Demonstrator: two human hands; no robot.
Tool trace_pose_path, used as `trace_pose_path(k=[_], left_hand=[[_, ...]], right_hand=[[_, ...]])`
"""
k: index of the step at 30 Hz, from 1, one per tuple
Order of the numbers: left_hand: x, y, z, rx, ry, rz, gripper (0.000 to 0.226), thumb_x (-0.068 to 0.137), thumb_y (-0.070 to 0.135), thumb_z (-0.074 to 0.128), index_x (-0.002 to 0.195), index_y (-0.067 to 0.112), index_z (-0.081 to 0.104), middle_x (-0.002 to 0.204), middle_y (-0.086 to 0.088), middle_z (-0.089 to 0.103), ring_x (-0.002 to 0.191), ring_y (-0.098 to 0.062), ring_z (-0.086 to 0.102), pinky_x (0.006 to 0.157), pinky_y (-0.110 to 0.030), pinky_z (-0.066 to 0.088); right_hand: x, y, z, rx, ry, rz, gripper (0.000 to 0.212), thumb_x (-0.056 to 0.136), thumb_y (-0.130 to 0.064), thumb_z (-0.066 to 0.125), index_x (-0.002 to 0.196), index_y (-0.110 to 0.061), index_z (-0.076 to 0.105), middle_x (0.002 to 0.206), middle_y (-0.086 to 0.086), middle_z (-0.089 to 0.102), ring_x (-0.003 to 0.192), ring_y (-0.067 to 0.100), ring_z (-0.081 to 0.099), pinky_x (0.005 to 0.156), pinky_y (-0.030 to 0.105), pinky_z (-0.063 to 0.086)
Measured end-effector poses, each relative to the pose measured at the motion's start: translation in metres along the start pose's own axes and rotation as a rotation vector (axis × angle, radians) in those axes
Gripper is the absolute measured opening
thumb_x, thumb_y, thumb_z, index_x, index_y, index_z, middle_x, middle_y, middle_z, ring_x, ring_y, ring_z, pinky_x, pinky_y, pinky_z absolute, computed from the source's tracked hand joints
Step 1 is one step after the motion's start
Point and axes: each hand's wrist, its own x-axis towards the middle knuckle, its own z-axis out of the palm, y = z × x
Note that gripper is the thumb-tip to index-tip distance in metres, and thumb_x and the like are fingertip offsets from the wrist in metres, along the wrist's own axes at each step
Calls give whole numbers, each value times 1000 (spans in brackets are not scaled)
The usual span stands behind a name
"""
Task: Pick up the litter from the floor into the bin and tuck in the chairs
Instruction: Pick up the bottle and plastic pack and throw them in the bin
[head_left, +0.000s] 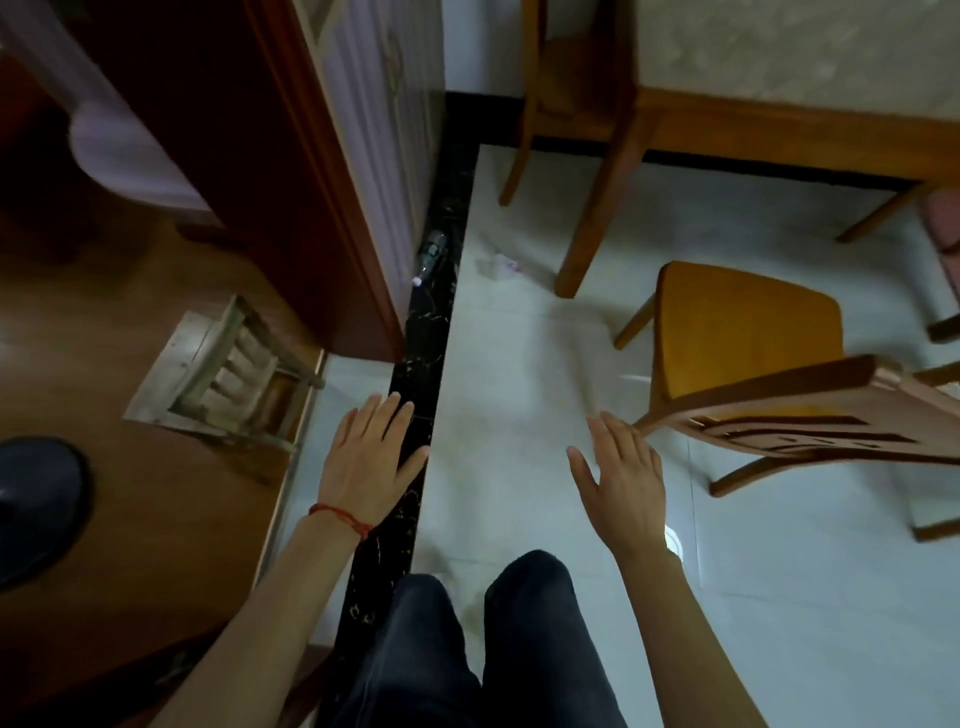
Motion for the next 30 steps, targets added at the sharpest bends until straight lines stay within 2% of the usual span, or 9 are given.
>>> trace_pose_path(k=[2, 6, 8, 15, 17, 19, 23, 30], left_hand=[[26, -3, -6, 3, -29, 5, 80, 93, 55, 9, 117, -4, 58, 120, -25, 59, 113, -42, 53, 92, -57, 40], [88, -4, -13, 8, -35, -2, 67, 88, 48, 28, 117, -4, 58, 120, -25, 59, 111, -42, 54, 92, -57, 39], [125, -3, -17, 6, -30, 0, 72, 89, 52, 24, 117, -5, 58, 121, -25, 58, 113, -42, 53, 93, -56, 40], [249, 10, -45, -12, 6, -74, 70, 85, 48, 26, 124, -3, 52, 129, -24, 52, 123, -39, 44, 101, -53, 32], [284, 13, -54, -11, 17, -89, 71, 84, 49, 24, 126, -3, 50, 131, -24, 51, 125, -39, 42, 103, -52, 31], [317, 15, -63, -14, 16, -95, 72, 85, 51, 24, 124, -4, 51, 129, -25, 52, 122, -40, 44, 100, -53, 35], [369, 13, -73, -39, 19, -98, 72, 87, 51, 27, 119, -7, 55, 123, -28, 55, 115, -44, 50, 93, -57, 40], [482, -21, -77, -73, -43, -71, 63, 82, 42, 37, 116, -6, 58, 120, -26, 58, 110, -43, 54, 90, -56, 44]], right_hand=[[25, 0, -3, -1, 8, 6, 72, 92, -55, 15, 117, -2, 57, 123, 18, 59, 113, 37, 54, 92, 51, 44], [90, 5, -8, -9, 22, 9, 74, 92, -56, 14, 116, -2, 58, 121, 19, 60, 112, 38, 55, 90, 51, 44], [129, 9, -9, -21, 24, -1, 72, 92, -55, 15, 118, -2, 57, 122, 19, 59, 113, 37, 54, 92, 50, 43], [267, 30, -27, 6, 4, -50, 49, 94, -40, 40, 124, -3, 53, 129, 19, 54, 120, 36, 48, 97, 47, 38], [306, 33, -34, -12, -15, -88, 52, 93, -42, 39, 126, -3, 52, 130, 18, 54, 121, 36, 48, 98, 47, 38], [343, 36, -39, -16, -28, -98, 51, 94, -41, 39, 127, -4, 51, 131, 18, 52, 121, 36, 47, 99, 47, 36], [402, 36, -37, -8, -33, -104, 48, 91, -35, 52, 129, -6, 49, 134, 17, 50, 124, 34, 44, 100, 46, 35], [508, 24, -12, -48, -99, -59, 51, 93, -41, 44, 132, -9, 45, 140, 14, 44, 129, 30, 38, 105, 42, 30]])
